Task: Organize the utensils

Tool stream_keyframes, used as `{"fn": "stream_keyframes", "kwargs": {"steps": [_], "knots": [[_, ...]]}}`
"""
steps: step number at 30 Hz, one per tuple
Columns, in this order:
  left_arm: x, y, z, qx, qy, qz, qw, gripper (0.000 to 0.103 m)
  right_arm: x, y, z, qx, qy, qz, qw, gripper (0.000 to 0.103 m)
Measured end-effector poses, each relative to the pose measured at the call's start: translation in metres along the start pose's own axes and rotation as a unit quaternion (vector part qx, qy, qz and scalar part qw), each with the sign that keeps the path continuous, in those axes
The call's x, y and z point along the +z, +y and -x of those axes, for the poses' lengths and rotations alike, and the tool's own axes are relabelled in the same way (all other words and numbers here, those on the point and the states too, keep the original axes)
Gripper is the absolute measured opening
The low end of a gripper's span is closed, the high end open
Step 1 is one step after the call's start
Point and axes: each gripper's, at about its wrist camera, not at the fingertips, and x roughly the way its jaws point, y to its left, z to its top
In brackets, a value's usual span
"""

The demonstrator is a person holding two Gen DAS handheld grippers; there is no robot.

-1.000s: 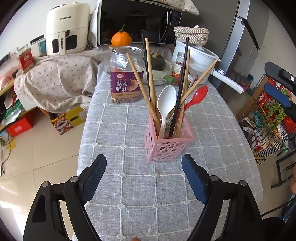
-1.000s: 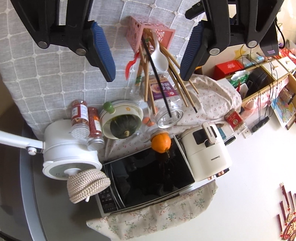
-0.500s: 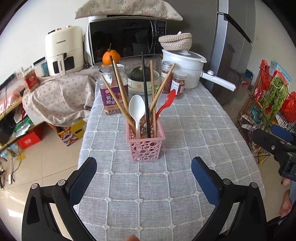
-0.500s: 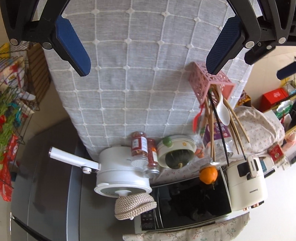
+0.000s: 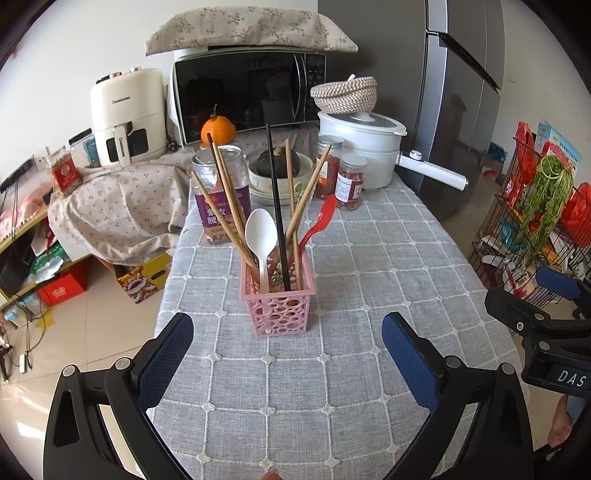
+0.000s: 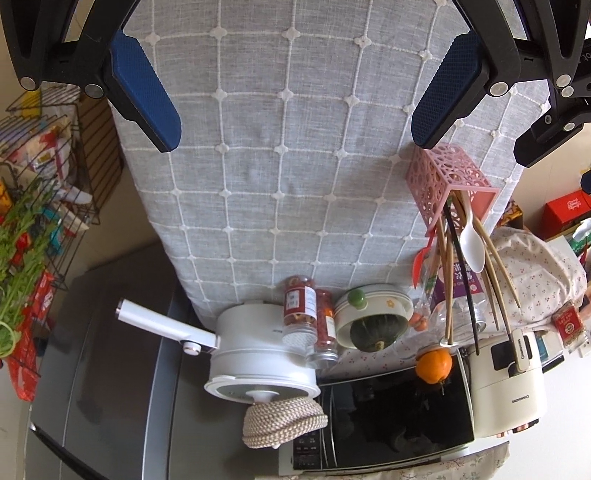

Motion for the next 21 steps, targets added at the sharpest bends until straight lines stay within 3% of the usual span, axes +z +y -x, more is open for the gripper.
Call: {"fn": "stream_keyframes", "kwargs": {"steps": [21], "knots": [[-0.0011, 0.0035, 0.0024, 0.014, -0.011, -0.007, 0.9998, 0.103, 0.0030, 0.0066, -0.0053, 0.008, 0.007, -0.012, 1.000, 0.102]]}}
